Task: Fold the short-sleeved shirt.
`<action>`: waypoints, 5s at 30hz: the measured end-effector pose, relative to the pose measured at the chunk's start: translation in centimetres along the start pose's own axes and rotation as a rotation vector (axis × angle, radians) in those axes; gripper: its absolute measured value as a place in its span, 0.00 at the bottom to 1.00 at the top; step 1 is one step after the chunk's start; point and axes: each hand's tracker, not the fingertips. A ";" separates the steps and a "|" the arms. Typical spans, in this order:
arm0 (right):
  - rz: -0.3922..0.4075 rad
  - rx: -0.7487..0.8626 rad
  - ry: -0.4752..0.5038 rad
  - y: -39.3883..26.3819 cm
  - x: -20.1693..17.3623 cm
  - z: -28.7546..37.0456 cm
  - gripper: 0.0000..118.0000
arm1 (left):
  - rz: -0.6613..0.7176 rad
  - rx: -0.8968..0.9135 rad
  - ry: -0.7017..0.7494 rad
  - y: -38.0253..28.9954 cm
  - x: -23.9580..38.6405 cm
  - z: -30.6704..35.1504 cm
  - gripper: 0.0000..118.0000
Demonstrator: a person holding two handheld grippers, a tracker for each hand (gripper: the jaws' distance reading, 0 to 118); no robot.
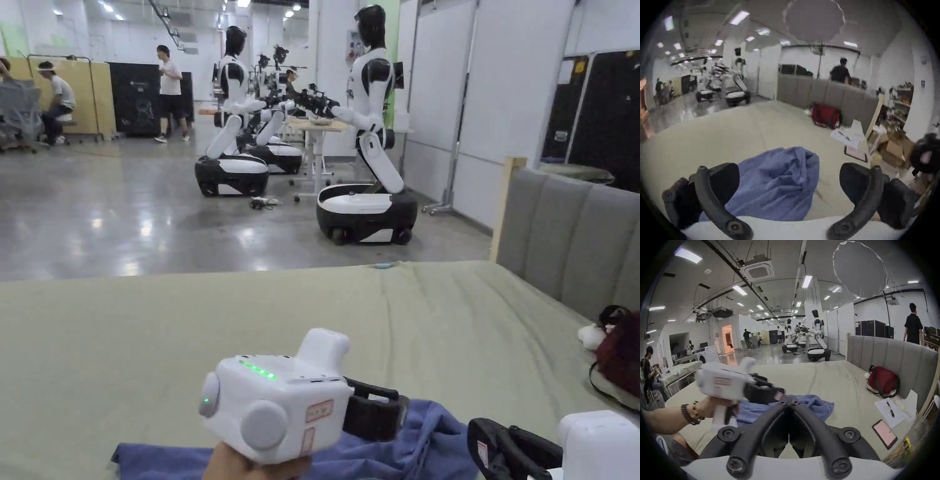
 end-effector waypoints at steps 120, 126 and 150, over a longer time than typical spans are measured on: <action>0.017 0.059 -0.241 38.7 -4.2 -31.6 0.07 | 0.183 0.448 0.853 27.3 -29.5 28.7 0.02; -0.038 0.011 -0.208 33.3 -2.9 -33.5 0.07 | 0.246 0.408 0.829 22.4 -31.4 27.3 0.02; -0.045 -0.199 -0.133 12.8 0.1 -32.7 0.07 | 0.448 0.262 0.677 2.3 -27.0 23.6 0.02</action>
